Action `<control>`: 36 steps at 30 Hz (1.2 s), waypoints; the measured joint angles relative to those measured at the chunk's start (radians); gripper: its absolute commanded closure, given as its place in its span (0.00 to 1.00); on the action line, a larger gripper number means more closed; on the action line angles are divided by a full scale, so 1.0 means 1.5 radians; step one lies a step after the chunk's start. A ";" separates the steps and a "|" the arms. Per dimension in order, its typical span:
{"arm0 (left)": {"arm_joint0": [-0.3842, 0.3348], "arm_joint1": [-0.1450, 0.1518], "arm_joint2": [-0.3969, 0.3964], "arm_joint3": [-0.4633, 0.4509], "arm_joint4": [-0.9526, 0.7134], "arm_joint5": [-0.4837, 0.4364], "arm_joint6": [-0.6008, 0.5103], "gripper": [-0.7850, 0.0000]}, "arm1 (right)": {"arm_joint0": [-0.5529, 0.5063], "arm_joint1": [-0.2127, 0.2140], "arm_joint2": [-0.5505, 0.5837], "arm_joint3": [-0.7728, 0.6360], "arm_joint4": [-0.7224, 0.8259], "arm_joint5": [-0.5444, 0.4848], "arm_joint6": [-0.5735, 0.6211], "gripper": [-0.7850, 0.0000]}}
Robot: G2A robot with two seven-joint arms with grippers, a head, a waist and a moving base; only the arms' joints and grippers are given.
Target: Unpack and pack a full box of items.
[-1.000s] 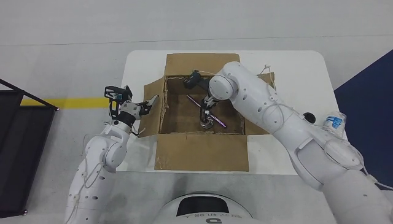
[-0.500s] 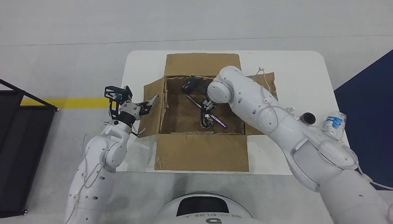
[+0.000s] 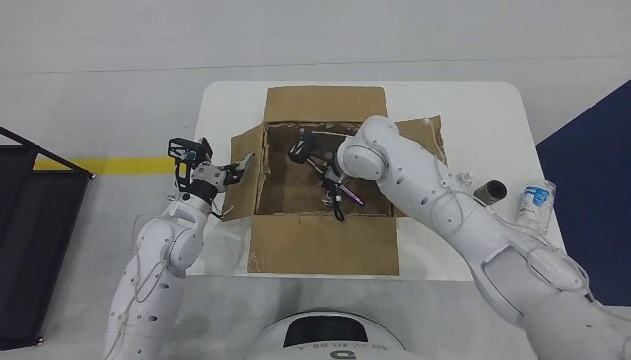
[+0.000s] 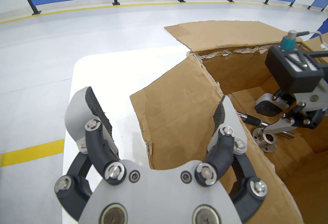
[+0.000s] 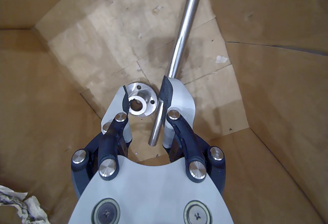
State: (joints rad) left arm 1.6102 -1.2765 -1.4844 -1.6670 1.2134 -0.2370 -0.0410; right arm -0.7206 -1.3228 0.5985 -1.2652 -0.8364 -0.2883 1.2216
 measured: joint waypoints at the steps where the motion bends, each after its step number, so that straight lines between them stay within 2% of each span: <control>1: 0.000 0.000 0.000 0.000 0.000 0.000 0.000 0.00 | -0.004 0.001 0.000 -0.002 -0.003 -0.001 -0.003 0.73; 3: 0.000 0.000 0.000 0.000 0.000 0.000 0.000 0.00 | -0.010 0.001 -0.001 0.006 -0.016 0.011 -0.014 0.75; 10: 0.000 0.000 0.000 0.000 0.000 0.000 0.000 0.00 | -0.013 -0.010 -0.008 0.044 -0.044 0.061 -0.070 0.65; 16: 0.000 0.000 0.000 0.000 0.000 0.000 0.000 0.00 | -0.008 -0.019 -0.012 0.073 -0.048 0.083 -0.059 0.65; 25: 0.000 0.000 0.000 0.000 0.000 0.000 0.000 0.00 | -0.001 -0.032 -0.019 0.099 -0.057 0.098 -0.045 0.76; 28: 0.000 0.000 0.000 0.000 0.000 0.000 0.000 0.00 | 0.002 -0.038 -0.027 0.107 -0.064 0.105 -0.042 1.00; 36: 0.000 0.000 0.000 0.000 0.000 0.000 0.000 0.00 | 0.013 -0.055 -0.039 0.122 -0.074 0.121 -0.034 1.00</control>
State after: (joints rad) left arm 1.6102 -1.2765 -1.4844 -1.6670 1.2134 -0.2370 -0.0410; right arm -0.7011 -1.4052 0.5393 -1.0816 -0.9466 -0.1061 1.1708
